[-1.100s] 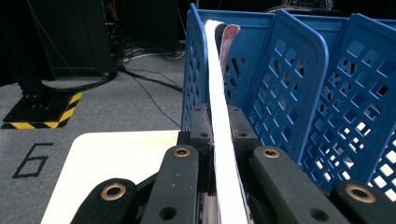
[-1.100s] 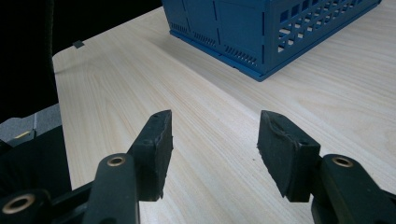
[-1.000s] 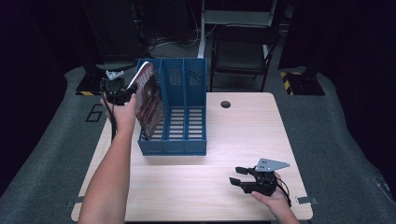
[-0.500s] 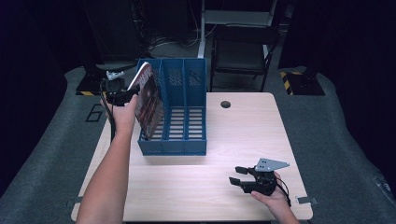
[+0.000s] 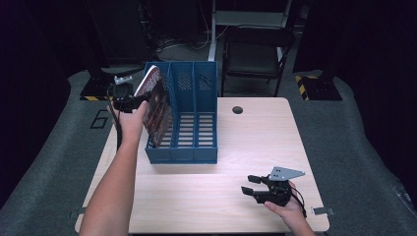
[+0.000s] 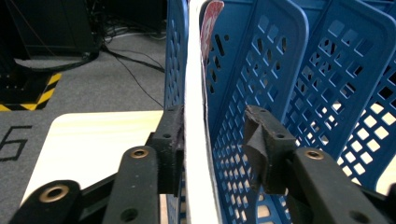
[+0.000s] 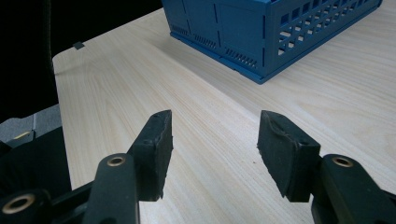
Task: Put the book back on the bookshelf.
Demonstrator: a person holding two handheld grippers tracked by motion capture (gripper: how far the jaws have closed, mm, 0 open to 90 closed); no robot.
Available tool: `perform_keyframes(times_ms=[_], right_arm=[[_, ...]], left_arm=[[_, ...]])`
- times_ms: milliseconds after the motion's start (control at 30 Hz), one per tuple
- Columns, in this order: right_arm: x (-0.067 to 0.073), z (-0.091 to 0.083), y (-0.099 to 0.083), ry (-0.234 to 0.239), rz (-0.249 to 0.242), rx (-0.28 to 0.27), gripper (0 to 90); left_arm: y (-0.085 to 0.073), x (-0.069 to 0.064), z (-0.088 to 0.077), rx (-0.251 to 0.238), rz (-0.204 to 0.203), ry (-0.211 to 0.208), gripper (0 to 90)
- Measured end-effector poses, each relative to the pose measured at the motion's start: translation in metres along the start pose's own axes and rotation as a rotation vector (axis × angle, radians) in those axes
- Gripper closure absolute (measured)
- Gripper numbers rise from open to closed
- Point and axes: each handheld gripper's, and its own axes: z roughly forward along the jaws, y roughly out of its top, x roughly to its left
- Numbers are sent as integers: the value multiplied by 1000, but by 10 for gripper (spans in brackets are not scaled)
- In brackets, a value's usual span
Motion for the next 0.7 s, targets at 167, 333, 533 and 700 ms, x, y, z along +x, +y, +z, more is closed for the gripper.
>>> perform_keyframes(times_ms=[167, 333, 533, 700], right_arm=[[-1, 0, 0, 1, -1, 2, 447], [-2, 0, 0, 0, 1, 2, 447], [-1, -2, -1, -2, -2, 7, 447], [-2, -4, -1, -9, 11, -3, 447]], left_arm=[[0, -2, -7, -27, 24, 4, 478], [0, -1, -17, -22, 32, -14, 375], [-3, 1, -29, 1, 45, -42, 343], [-3, 1, -40, -3, 62, -47, 343]])
